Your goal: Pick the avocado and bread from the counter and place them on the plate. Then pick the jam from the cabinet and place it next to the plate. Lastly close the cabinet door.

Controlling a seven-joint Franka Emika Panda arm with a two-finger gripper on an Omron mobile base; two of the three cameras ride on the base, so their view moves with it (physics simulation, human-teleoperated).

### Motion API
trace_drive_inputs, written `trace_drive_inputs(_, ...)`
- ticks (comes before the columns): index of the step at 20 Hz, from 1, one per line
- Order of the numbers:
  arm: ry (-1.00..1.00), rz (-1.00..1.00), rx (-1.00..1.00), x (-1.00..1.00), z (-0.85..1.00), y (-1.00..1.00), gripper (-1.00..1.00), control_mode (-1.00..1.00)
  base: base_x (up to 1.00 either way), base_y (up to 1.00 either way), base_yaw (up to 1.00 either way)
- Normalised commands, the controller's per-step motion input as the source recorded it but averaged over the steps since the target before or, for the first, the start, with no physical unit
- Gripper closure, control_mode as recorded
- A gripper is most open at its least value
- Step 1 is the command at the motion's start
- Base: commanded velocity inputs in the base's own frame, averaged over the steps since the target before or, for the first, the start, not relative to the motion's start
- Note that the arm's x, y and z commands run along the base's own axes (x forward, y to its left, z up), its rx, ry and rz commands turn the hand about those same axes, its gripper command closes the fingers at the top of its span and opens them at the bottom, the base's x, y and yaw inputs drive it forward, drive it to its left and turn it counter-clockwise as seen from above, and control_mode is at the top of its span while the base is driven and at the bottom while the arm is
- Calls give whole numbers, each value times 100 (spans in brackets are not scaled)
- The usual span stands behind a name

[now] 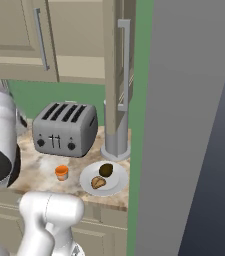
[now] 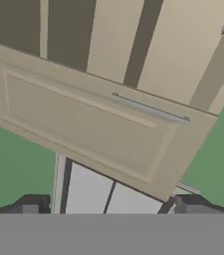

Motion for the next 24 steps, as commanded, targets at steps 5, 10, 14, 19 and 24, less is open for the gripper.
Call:
trace_drive_inputs(5,2,-20,4,-93,-39,-46,-100,-100,0,0,0)
trace_drive_inputs(10,5,-16,0,-22,-45,-69,-100,-100,0,0,0)
trace_drive_inputs(14,0,-3,10,-13,-18,-50,-100,-100,0,0,0)
trace_drive_inputs(19,3,0,14,0,-13,-36,-100,-100,0,0,0)
trace_drive_inputs(24,3,0,13,4,-16,-39,-100,-100,0,0,0)
